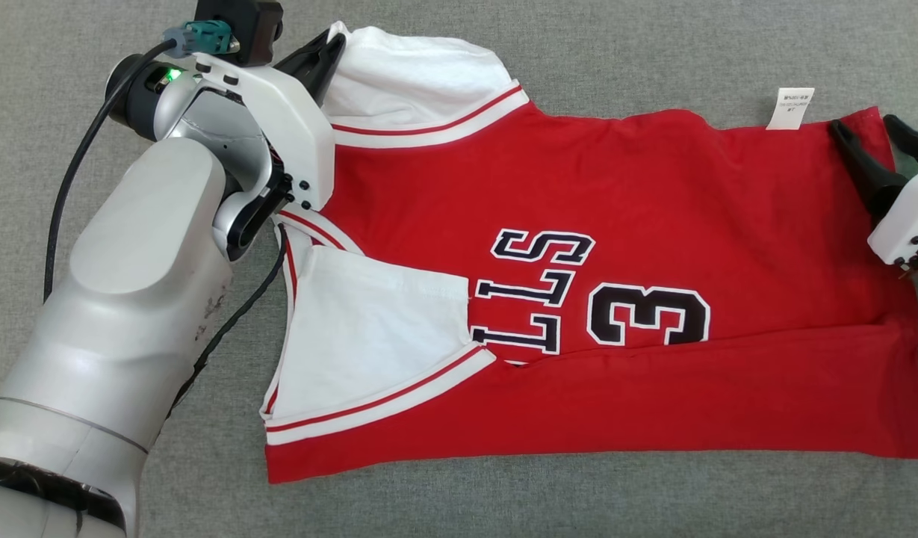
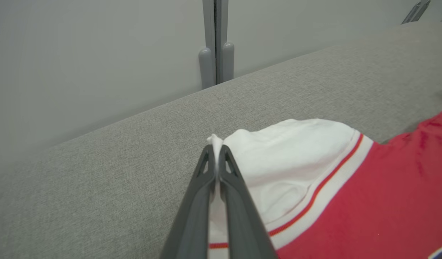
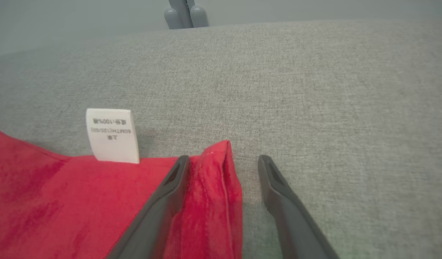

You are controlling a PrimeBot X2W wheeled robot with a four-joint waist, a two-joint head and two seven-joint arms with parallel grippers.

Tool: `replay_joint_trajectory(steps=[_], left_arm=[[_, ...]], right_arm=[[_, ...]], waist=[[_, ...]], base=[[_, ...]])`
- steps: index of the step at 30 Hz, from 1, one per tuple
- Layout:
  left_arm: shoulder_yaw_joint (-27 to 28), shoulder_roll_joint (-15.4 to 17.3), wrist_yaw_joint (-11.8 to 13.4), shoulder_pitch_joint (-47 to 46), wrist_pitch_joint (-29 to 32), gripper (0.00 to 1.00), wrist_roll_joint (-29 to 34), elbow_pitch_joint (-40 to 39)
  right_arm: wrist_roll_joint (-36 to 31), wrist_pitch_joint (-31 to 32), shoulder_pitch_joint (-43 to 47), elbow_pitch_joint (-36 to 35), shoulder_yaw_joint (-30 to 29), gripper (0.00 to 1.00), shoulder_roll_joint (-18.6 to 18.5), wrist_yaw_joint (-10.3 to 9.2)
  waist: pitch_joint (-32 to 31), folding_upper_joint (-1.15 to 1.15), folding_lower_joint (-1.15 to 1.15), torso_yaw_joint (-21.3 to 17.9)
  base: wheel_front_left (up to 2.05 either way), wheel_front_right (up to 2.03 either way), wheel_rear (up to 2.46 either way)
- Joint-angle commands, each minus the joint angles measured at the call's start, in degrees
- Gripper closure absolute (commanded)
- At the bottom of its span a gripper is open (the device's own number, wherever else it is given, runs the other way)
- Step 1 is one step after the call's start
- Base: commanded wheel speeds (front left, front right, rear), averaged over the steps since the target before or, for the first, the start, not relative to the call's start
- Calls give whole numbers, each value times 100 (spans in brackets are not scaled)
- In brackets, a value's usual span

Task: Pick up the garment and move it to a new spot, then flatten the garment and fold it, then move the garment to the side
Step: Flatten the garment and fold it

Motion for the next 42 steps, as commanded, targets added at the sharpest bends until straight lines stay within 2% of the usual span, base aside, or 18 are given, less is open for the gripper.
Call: replay_joint_trajectory(steps=[1, 2, 8, 16, 23, 31, 38, 42], left_arm=[[-4, 47, -2, -28, -22, 100, -39, 27], [-7, 57, -2, -34, -22, 100, -40, 41], [14, 125, 82, -168, -101, 100, 12, 129], [137, 148, 338, -418, -470, 100, 68, 290], [246, 78, 603, -693, -1133, 100, 159, 607], [94, -114, 318, -595, -1451, 100, 93, 1005], [13, 39, 165, -275, -1581, 100, 7, 948], [-210, 203, 194, 56, -1699, 100, 213, 723]], right_arm=[[111, 33, 10, 34, 118, 70, 2, 0], [154, 30, -11, 27, 169, 100, -11, 0], [259, -287, -249, 66, 309, 100, -127, -1], [235, -792, -594, 290, 373, 100, -137, -1], [90, -1313, -919, 555, 513, 100, -34, -2], [252, -1887, -766, 539, 792, 100, -24, -1], [546, -2088, -347, 257, 902, 100, -193, -1], [668, -2120, -54, 108, 964, 100, -324, -1]], waist=[[-2, 0, 0, -14], [-1, 0, 0, -21], [77, 0, 0, -66], [216, 0, 0, -102], [293, 0, 0, -137], [122, 0, 0, -70], [-275, 0, 0, -20], [-524, 0, 0, 15]], base=[[0, 0, 0], [0, 0, 0], [0, 0, 0], [0, 0, 0], [0, 0, 0], [0, 0, 0], [0, 0, 0], [0, 0, 0]])
